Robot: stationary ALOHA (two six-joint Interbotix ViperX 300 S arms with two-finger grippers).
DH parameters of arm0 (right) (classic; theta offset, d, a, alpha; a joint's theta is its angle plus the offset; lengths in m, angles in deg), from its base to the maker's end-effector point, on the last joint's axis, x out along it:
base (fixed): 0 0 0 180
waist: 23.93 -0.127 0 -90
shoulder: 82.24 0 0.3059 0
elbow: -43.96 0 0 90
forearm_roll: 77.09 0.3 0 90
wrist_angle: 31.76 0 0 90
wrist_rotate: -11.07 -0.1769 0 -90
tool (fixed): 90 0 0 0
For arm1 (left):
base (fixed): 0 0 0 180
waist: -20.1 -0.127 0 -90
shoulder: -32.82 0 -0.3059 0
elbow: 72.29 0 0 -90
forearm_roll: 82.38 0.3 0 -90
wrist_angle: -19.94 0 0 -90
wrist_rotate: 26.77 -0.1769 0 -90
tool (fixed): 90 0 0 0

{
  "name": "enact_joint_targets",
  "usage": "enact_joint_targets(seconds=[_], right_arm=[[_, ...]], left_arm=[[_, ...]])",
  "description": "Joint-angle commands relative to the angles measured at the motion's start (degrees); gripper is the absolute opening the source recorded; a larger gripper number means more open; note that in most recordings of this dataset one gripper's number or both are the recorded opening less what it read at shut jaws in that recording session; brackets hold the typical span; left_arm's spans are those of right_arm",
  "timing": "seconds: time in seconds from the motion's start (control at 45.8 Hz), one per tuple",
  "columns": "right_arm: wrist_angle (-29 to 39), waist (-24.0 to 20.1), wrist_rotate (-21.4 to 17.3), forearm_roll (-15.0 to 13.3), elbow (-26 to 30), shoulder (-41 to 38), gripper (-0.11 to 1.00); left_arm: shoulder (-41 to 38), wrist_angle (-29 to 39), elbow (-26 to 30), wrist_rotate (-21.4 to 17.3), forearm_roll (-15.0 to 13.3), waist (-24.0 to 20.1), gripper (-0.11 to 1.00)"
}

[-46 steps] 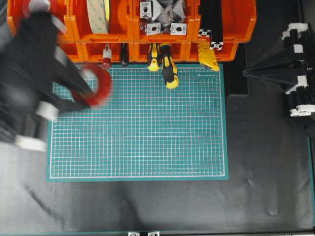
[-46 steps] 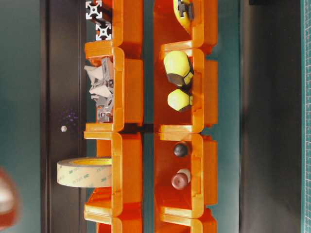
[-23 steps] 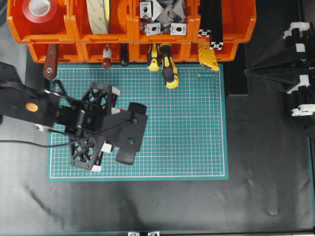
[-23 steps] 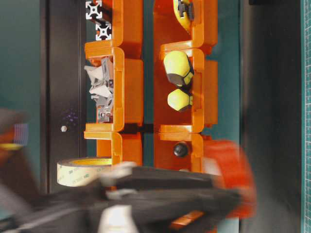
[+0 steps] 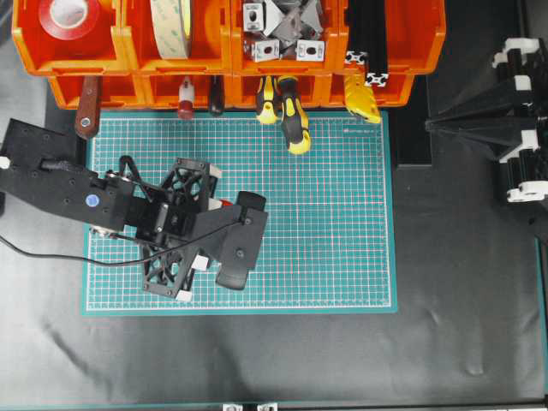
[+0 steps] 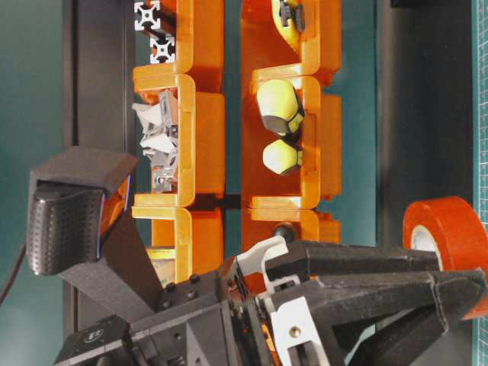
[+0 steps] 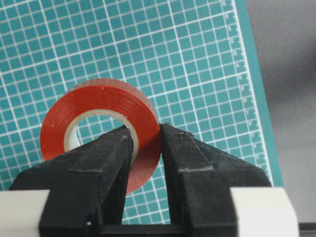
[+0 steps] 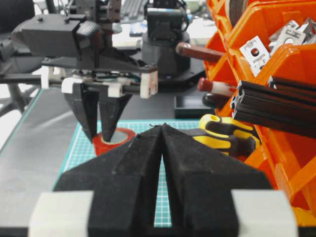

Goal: Pick vinyl tape from container rack with left arm.
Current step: 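Carry the red tape roll to the mat center and lower it, then open the left gripper to release the tape roll on the mat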

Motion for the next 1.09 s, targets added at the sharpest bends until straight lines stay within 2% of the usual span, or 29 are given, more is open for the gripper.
enact_joint_targets(seconds=[0.0,0.328,0.393,0.437,0.59,0.677,0.895,1.07], right_arm=[[-0.1,0.0,0.0,0.1,2.0,-0.3,-0.01],[0.0,0.0,0.0,0.1,2.0,-0.3,-0.01],[0.0,-0.1,0.0,0.2,1.9,-0.3,-0.01],[0.0,-0.1,0.0,0.2,1.9,-0.3,-0.01],[0.0,-0.1,0.1,0.2,1.9,-0.3,-0.01],[0.1,-0.1,0.1,0.1,1.9,-0.3,-0.01],[0.0,0.0,0.0,0.1,1.9,-0.3,-0.01],[0.1,-0.1,0.0,0.1,1.9,-0.3,-0.01]], left_arm=[[0.7,-0.6,0.5,-0.1,0.1,-0.1,0.18],[0.5,-1.9,0.3,-0.1,0.1,-0.4,0.18],[0.5,-2.1,0.2,0.0,0.1,-0.6,0.22],[0.6,-2.1,0.1,0.0,0.1,-0.6,0.3],[0.8,-2.1,-0.3,-0.1,0.1,-0.8,0.76],[1.0,-2.1,-0.4,0.2,0.1,-0.8,0.89],[3.2,-2.3,-0.4,1.0,0.0,-0.4,0.88],[9.3,-2.1,-1.2,1.1,0.0,1.0,0.88]])
